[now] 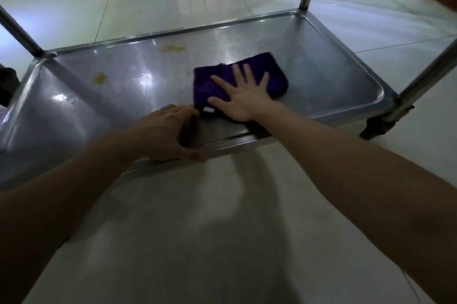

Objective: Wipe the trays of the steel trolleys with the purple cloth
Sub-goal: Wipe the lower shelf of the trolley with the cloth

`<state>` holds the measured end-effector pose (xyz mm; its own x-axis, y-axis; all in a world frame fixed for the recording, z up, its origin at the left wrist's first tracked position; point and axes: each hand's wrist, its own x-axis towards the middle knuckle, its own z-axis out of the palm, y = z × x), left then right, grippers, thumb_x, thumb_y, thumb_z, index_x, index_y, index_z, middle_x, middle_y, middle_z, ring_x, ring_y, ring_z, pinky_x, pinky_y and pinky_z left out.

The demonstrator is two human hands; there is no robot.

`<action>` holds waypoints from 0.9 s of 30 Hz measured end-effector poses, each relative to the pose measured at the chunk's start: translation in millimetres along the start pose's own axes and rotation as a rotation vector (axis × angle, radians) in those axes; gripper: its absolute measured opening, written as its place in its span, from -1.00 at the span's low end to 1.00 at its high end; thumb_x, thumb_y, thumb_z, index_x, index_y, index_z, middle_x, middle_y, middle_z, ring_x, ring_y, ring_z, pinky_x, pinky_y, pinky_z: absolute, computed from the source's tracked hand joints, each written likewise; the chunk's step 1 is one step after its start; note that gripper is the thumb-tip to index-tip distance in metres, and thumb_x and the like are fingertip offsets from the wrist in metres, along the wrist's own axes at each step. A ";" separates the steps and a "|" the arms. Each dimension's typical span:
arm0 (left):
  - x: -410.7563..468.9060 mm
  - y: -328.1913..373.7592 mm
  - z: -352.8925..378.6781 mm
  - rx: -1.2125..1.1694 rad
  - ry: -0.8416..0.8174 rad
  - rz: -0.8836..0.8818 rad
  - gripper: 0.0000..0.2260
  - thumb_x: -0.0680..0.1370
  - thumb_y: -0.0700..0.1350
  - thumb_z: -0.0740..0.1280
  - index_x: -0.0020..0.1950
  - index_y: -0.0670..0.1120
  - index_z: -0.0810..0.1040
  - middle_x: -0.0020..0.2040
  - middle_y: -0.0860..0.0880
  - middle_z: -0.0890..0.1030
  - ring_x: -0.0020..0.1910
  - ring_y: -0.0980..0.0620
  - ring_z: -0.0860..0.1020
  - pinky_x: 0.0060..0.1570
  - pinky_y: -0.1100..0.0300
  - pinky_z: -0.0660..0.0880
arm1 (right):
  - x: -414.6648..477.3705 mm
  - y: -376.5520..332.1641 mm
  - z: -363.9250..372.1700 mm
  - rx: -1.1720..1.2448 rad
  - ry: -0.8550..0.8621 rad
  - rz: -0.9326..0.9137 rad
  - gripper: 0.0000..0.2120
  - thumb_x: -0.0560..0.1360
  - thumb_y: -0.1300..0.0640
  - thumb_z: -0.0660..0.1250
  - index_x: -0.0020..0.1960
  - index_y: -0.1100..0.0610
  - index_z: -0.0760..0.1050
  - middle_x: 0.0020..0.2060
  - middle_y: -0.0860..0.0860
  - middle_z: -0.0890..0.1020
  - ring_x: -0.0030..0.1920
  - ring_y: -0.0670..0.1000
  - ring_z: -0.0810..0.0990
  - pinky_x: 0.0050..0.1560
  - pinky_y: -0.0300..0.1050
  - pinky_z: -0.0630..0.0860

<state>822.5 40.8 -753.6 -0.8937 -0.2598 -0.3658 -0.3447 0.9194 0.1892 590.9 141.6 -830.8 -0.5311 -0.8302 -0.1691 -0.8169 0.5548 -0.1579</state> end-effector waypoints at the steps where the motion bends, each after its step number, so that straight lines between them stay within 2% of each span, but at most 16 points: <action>1: -0.6 0.0 0.8 -0.005 0.005 -0.007 0.29 0.12 0.76 0.28 0.71 0.09 0.18 0.71 0.03 0.26 0.63 -0.04 0.27 0.57 -0.05 0.32 | 1.2 -15.3 3.0 0.004 0.005 -0.041 -0.23 0.55 -0.59 -0.18 0.70 -0.38 -0.18 0.75 0.08 -0.24 0.72 0.24 -0.34 0.50 0.63 -0.40; 3: 0.0 -1.0 0.5 -0.006 0.021 0.003 0.34 0.06 0.80 0.23 0.69 0.08 0.24 0.69 0.04 0.29 0.61 -0.04 0.30 0.56 -0.08 0.35 | -1.8 -19.9 1.9 0.033 0.015 -0.072 -0.29 0.62 -0.52 -0.14 0.72 -0.36 -0.14 0.76 0.03 -0.21 0.73 0.18 -0.31 0.54 0.58 -0.40; 7: 1.4 -1.9 -1.0 0.015 0.027 0.011 0.38 -0.01 0.85 0.16 0.67 0.11 0.25 0.69 0.09 0.29 0.62 -0.03 0.30 0.55 -0.16 0.39 | -25.7 22.0 -3.8 0.059 0.037 -0.065 -0.33 0.65 -0.47 -0.10 0.72 -0.35 -0.07 0.77 -0.09 -0.14 0.74 0.03 -0.25 0.62 0.44 -0.36; 11: -1.5 -1.5 -0.9 0.075 0.071 -0.002 0.32 0.02 0.84 0.16 0.66 0.17 0.26 0.66 0.11 0.30 0.60 -0.05 0.32 0.53 -0.16 0.39 | -60.0 97.0 -7.9 0.064 0.086 0.140 -0.34 0.64 -0.48 -0.09 0.71 -0.40 -0.05 0.77 -0.13 -0.11 0.74 -0.02 -0.21 0.65 0.41 -0.29; 14: -10.4 -7.3 6.4 0.114 0.154 -0.104 0.30 0.03 0.86 0.14 0.67 0.25 0.22 0.59 0.05 0.34 0.57 -0.11 0.35 0.48 -0.21 0.42 | -79.5 150.4 -12.8 0.078 0.084 0.342 -0.29 0.60 -0.53 -0.09 0.71 -0.38 -0.06 0.77 -0.12 -0.13 0.75 0.03 -0.21 0.64 0.46 -0.26; 16: -18.5 -22.2 8.7 0.070 0.163 -0.158 0.32 0.01 0.86 0.17 0.68 0.26 0.19 0.56 0.03 0.35 0.56 -0.12 0.37 0.46 -0.22 0.45 | -83.2 163.6 -13.9 0.093 0.071 0.410 -0.24 0.57 -0.56 -0.12 0.72 -0.37 -0.08 0.77 -0.09 -0.14 0.75 0.07 -0.23 0.62 0.50 -0.28; 22: -42.6 -72.7 0.1 0.069 0.080 -0.246 0.26 -0.02 0.83 0.27 0.62 0.33 0.31 0.55 0.10 0.40 0.49 -0.08 0.45 0.42 -0.07 0.49 | -68.2 135.4 -8.9 0.079 0.057 0.447 -0.22 0.58 -0.57 -0.15 0.73 -0.34 -0.16 0.76 0.04 -0.21 0.73 0.22 -0.31 0.55 0.62 -0.31; 27: -45.4 -72.6 7.6 0.070 0.102 -0.262 0.34 -0.03 0.85 0.21 0.67 0.25 0.28 0.64 0.09 0.37 0.56 -0.11 0.41 0.44 -0.14 0.45 | -36.3 52.5 -4.1 0.006 0.031 0.256 -0.24 0.60 -0.56 -0.18 0.72 -0.33 -0.23 0.75 0.09 -0.26 0.72 0.27 -0.34 0.53 0.64 -0.32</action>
<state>890.4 -11.9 -757.7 -0.8024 -0.5164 -0.2992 -0.5501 0.8344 0.0353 566.3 200.6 -829.0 -0.7273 -0.6637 -0.1745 -0.6534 0.7475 -0.1197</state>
